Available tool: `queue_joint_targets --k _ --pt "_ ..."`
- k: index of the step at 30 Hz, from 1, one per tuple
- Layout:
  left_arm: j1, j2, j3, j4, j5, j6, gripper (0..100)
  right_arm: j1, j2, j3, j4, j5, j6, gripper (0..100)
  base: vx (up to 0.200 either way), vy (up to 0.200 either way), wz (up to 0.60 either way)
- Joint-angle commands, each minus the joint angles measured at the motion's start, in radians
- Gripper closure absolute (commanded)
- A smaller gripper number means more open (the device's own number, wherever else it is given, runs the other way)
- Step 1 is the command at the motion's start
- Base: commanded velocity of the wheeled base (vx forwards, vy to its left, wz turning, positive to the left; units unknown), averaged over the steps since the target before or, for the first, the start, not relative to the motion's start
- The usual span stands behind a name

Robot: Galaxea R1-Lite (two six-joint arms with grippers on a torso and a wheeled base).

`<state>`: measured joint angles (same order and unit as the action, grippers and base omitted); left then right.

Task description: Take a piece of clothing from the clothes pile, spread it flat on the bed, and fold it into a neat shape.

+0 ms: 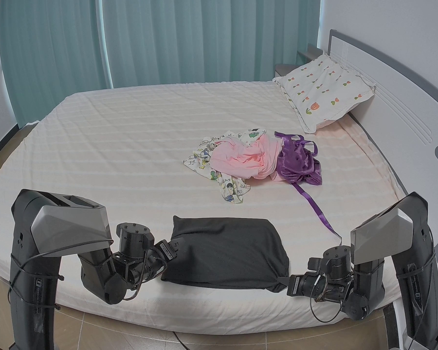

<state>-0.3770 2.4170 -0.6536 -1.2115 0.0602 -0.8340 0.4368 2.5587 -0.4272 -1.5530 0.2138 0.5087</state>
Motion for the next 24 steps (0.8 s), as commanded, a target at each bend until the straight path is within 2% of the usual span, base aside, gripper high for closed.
queue_joint_targets --k 1,2,9,15,19,24 --pt "0.0 0.004 0.0 0.0 0.001 0.0 0 0.0 0.003 -0.001 -0.012 0.001 -0.001 100 0.0 0.0 0.0" --pt "0.0 0.004 0.0 -0.003 0.001 0.0 0 0.0 0.005 -0.001 -0.012 0.001 -0.001 0 0.0 0.0 0.0" --pt "-0.014 -0.003 0.014 -0.003 0.001 0.003 0 -0.003 -0.006 -0.008 -0.013 0.001 0.004 0 0.0 0.0 0.0" --pt "-0.036 0.039 0.029 -0.01 0.003 0.118 0 -0.03 -0.003 -0.054 -0.013 0.001 0.022 0 0.0 0.0 0.0" --pt "-0.042 0.037 0.058 -0.023 0.001 0.125 0 -0.038 -0.003 -0.059 -0.013 0.002 0.034 0 0.0 0.0 0.0" --pt "-0.065 0.039 0.123 -0.037 0.001 0.199 0 -0.038 -0.006 -0.059 -0.013 0.004 0.045 0 0.0 0.0 0.0"
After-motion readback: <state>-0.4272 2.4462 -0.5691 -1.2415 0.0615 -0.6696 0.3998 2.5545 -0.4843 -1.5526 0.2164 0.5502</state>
